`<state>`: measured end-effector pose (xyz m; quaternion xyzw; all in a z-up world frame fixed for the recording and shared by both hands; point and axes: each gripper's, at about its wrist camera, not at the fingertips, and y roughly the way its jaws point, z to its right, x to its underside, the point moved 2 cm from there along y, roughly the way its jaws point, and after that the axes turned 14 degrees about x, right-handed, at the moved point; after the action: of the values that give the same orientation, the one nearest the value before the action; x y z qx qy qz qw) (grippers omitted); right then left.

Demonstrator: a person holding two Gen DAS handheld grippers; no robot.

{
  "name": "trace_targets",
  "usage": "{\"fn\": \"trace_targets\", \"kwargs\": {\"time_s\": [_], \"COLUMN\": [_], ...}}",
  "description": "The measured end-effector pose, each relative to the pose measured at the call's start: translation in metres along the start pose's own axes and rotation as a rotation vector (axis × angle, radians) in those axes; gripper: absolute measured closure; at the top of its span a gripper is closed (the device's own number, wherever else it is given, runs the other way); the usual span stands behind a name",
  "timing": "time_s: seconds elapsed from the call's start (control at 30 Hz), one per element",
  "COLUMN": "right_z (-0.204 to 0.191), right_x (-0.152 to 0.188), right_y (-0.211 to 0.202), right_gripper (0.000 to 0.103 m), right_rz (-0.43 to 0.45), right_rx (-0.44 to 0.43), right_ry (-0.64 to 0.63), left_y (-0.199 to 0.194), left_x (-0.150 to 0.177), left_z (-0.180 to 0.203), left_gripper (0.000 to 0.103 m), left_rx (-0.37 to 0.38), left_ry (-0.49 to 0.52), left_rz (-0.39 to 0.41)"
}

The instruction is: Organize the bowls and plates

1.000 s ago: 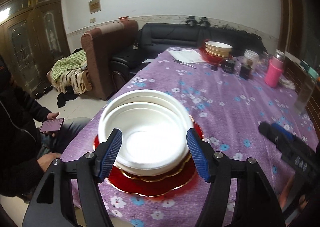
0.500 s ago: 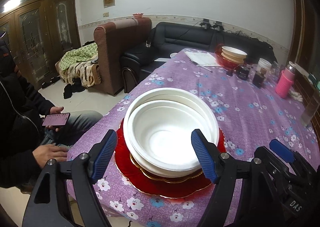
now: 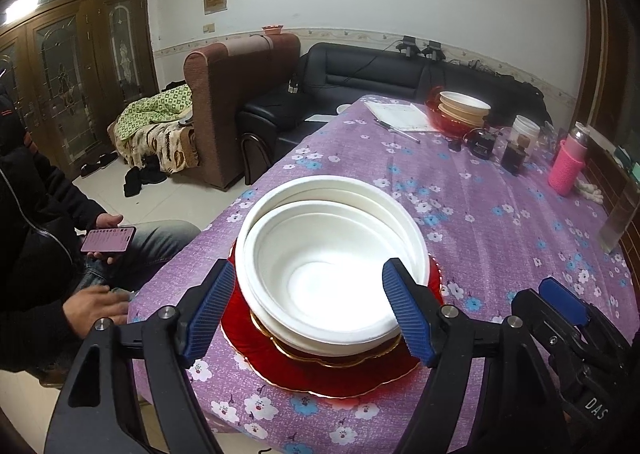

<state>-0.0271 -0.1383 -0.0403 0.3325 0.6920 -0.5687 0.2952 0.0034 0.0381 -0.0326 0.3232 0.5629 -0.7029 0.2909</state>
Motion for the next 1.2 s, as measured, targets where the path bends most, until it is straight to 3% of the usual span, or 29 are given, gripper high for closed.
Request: {"fn": "trace_targets", "kwargs": {"time_s": [0.3,0.53,0.87,1.2], "right_z": [0.008,0.008,0.004,-0.003], "right_x": [-0.003,-0.003,-0.004,0.0], "right_y": [-0.003,-0.005,-0.007,-0.007], "right_gripper": [0.029,0.029,0.029,0.029], "right_rz": [0.009,0.004,0.007,-0.005], "right_rx": [-0.018,-0.028,-0.041,-0.046], "right_ry": [0.014,0.002,-0.007,-0.025], "left_y": [-0.003,-0.012,-0.011,-0.013], "left_x": [-0.004,-0.009,-0.012,-0.017], "left_z": [-0.001,-0.005,-0.011,-0.012], "left_gripper": [0.02,0.02,0.02,0.02], "left_rx": [0.056,0.043,0.071,0.074], "left_ry": [-0.047,-0.074,-0.082,-0.089], "left_rz": [0.016,0.061,0.031,0.048]}}
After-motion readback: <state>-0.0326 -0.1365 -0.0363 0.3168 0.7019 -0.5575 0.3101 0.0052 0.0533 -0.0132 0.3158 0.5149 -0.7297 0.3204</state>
